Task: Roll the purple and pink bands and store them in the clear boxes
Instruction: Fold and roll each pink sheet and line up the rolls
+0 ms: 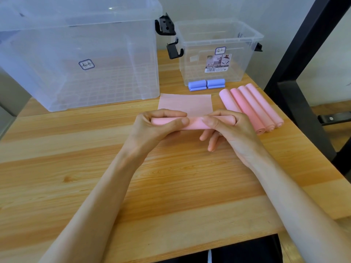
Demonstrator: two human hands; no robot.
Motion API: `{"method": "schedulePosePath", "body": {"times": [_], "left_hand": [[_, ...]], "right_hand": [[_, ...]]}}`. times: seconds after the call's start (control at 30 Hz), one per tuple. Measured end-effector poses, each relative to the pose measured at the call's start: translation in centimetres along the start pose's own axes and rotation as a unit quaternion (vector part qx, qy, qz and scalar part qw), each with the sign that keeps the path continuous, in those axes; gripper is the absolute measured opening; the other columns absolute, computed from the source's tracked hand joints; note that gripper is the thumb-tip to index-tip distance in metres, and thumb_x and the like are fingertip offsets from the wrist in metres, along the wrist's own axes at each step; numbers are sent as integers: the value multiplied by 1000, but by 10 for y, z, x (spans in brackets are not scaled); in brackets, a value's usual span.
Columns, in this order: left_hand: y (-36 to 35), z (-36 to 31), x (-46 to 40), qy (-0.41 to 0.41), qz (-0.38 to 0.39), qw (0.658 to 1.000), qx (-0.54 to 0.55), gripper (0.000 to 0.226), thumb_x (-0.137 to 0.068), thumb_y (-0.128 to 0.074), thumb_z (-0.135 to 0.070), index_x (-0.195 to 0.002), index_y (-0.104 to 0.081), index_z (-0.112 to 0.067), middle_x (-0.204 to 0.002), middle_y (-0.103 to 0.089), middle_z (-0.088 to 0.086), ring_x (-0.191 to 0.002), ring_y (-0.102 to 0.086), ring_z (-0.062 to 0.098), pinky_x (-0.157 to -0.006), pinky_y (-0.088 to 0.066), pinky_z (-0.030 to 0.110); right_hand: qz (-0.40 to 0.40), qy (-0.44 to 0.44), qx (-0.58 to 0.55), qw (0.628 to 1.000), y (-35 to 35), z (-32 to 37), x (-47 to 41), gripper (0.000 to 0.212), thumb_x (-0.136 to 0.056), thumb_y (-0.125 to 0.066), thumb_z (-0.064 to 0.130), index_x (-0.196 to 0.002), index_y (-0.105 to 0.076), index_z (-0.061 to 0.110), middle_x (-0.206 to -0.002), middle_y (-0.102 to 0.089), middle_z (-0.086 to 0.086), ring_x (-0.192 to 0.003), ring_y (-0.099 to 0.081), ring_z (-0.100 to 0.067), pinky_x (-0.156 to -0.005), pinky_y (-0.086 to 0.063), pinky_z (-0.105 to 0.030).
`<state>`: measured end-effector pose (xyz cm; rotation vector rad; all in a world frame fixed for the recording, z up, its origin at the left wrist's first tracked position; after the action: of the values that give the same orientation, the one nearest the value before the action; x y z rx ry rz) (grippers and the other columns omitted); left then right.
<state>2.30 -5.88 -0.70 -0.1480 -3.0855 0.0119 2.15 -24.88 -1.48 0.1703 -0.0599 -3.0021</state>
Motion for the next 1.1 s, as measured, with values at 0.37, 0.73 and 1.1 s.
{"method": "schedulePosePath", "body": {"times": [0.37,0.73,1.1], "left_hand": [[3,5,-2,34,-16,999,36,29,-68,-77,-35,-86,-76,-12,-94,-77,5,-92,-73,18,-66,-57,21],[3,3,-3,15,-12,1000,17,24,-66,-81,-30,-85,-78,-14,-92,-77,2,-87,-72,15,-82,-60,30],[3,1,-2,15,-5,1000,23,26,-69,-79,-32,-88,-77,-14,-97,-77,3,-94,-72,16,-81,-59,27]], "right_hand": [[12,32,17,999,-2,1,0,25,-84,-74,15,-107,-68,7,-81,-76,-12,-50,-64,-27,-50,-54,-30],[4,16,24,1000,-2,1,0,28,-87,-67,30,-99,-69,4,-73,-74,-14,-48,-64,-26,-50,-53,-32],[12,29,30,999,-3,0,-1,22,-85,-72,21,-96,-70,2,-76,-75,-12,-47,-63,-25,-50,-53,-30]]}}
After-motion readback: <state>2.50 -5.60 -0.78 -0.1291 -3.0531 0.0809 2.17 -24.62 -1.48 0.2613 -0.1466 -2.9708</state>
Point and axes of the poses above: each hand's wrist, its own x-axis away from the middle knuckle, its own y-axis out of the back of the hand, z = x × y, the point moved 4 cm from there along -x, towards the middle knuckle
